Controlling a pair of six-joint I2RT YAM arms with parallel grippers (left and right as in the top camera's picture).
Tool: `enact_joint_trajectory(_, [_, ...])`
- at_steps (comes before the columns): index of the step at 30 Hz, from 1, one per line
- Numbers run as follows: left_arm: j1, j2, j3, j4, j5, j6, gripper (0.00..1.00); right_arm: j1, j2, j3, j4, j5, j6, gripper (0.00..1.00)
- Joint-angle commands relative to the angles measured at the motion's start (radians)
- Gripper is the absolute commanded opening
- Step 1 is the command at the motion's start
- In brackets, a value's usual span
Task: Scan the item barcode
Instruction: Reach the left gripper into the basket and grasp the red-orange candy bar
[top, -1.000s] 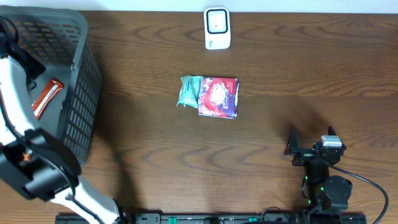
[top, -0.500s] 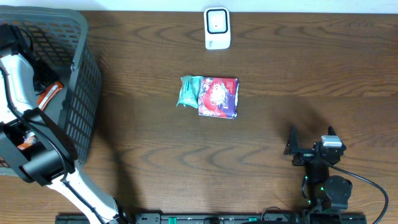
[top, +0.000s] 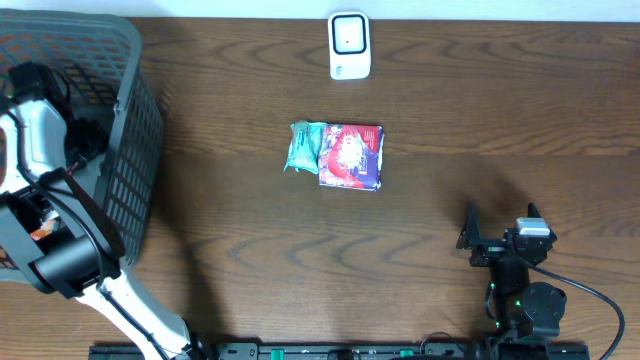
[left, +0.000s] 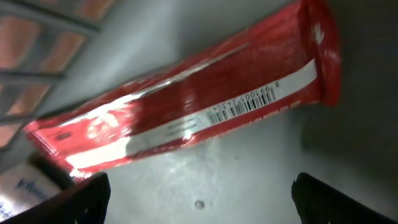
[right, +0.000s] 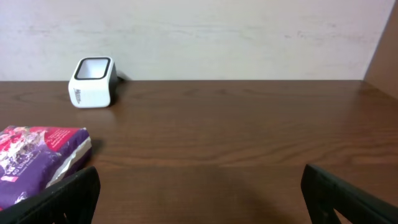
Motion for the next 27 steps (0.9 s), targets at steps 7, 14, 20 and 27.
enact_joint_trajectory(7, [0.005, 0.007, -0.061, 0.161, -0.001, 0.148, 0.98, 0.007, -0.003, -0.001, -0.004, 0.001, -0.007, 0.99])
enact_joint_trajectory(14, [0.008, 0.007, -0.066, 0.241, -0.002, 0.148, 0.98, 0.007, -0.003, -0.001, -0.004, 0.001, -0.008, 0.99])
enact_joint_trajectory(20, [0.012, 0.007, -0.126, 0.335, -0.002, 0.148, 0.98, 0.007, -0.003, -0.001, -0.004, 0.001, -0.008, 0.99])
enact_joint_trajectory(27, [0.019, 0.007, -0.209, 0.423, -0.002, 0.182, 0.79, 0.007, -0.003, -0.001, -0.004, 0.001, -0.008, 0.99])
